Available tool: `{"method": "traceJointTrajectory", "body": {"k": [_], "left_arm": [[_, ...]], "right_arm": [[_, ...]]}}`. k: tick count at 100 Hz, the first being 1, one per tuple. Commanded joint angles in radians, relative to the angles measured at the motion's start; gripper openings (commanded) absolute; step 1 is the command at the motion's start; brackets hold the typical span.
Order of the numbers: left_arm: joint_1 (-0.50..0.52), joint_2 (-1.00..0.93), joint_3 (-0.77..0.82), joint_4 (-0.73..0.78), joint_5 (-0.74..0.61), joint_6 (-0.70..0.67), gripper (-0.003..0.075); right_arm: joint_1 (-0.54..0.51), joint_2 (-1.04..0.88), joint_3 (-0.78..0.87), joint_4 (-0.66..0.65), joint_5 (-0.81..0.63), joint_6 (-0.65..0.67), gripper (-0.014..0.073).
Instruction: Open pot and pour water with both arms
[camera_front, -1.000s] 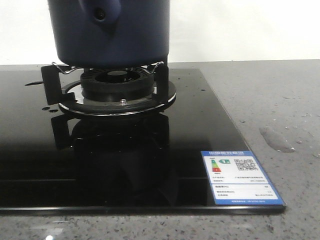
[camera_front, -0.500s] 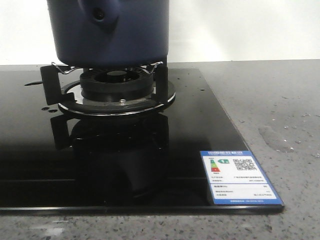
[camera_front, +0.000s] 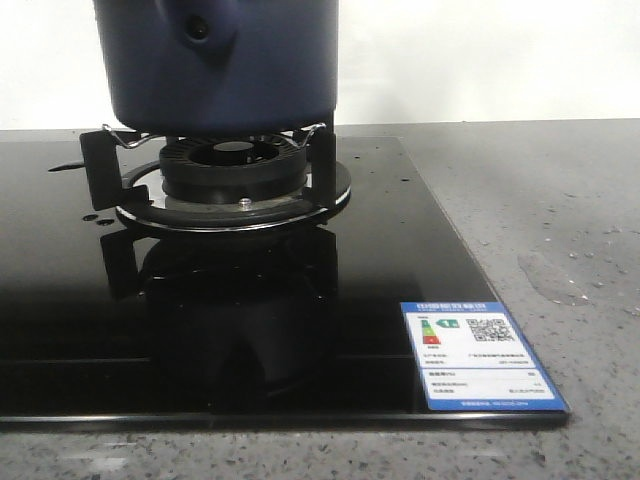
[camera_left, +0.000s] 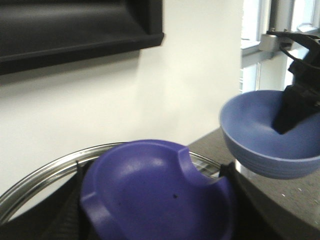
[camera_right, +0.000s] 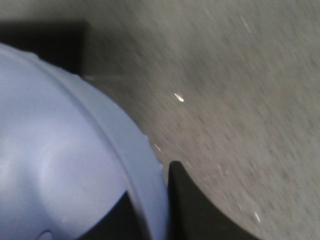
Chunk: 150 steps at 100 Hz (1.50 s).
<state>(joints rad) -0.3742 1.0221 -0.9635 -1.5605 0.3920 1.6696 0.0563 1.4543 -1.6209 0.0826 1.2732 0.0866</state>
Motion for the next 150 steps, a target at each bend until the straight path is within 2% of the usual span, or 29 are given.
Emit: {"method": "traceJointTrajectory", "body": {"k": [1, 16, 26, 58, 65, 78, 91, 106, 125, 132, 139, 150], "left_arm": [[-0.013, 0.025, -0.054, -0.109, 0.030, 0.059, 0.0262], [-0.013, 0.115, -0.082, -0.198, 0.075, 0.116, 0.0262], [-0.013, 0.171, -0.119, -0.211, 0.111, 0.133, 0.0262], [-0.006, 0.304, -0.212, -0.227, 0.147, 0.133, 0.0262], [0.004, 0.317, -0.216, -0.229, 0.151, 0.133, 0.0262], [0.023, 0.348, -0.217, -0.229, 0.163, 0.133, 0.0262], [0.039, 0.366, -0.217, -0.229, 0.206, 0.133, 0.0262], [0.038, 0.366, -0.218, -0.229, 0.207, 0.134, 0.0262], [0.038, 0.397, -0.220, -0.229, 0.215, 0.136, 0.0262], [0.038, 0.413, -0.220, -0.229, 0.215, 0.136, 0.0262], [0.038, 0.419, -0.220, -0.229, 0.205, 0.136, 0.0262], [0.048, 0.423, -0.220, -0.229, 0.189, 0.134, 0.0262]], "right_arm": [[-0.058, -0.116, 0.123, 0.018, -0.050, -0.027, -0.0043], [-0.167, -0.170, 0.318, 0.066, -0.092, -0.110, -0.0043], [-0.209, -0.170, 0.412, 0.069, -0.129, -0.120, -0.0043], [-0.217, -0.166, 0.573, 0.073, -0.221, -0.123, -0.0034], [-0.217, -0.166, 0.598, 0.073, -0.258, -0.123, 0.0008], [-0.217, -0.166, 0.622, 0.077, -0.295, -0.123, 0.0176], [-0.217, -0.191, 0.622, 0.075, -0.324, -0.123, 0.0302], [-0.217, -0.284, 0.600, 0.075, -0.366, -0.121, 0.0379], [-0.217, -0.441, 0.544, 0.114, -0.408, -0.100, 0.0377], [-0.217, -0.502, 0.534, 0.127, -0.431, -0.100, 0.0342], [-0.217, -0.558, 0.529, 0.129, -0.453, -0.100, 0.0237], [-0.217, -0.631, 0.524, 0.129, -0.479, -0.100, -0.0043]]}}
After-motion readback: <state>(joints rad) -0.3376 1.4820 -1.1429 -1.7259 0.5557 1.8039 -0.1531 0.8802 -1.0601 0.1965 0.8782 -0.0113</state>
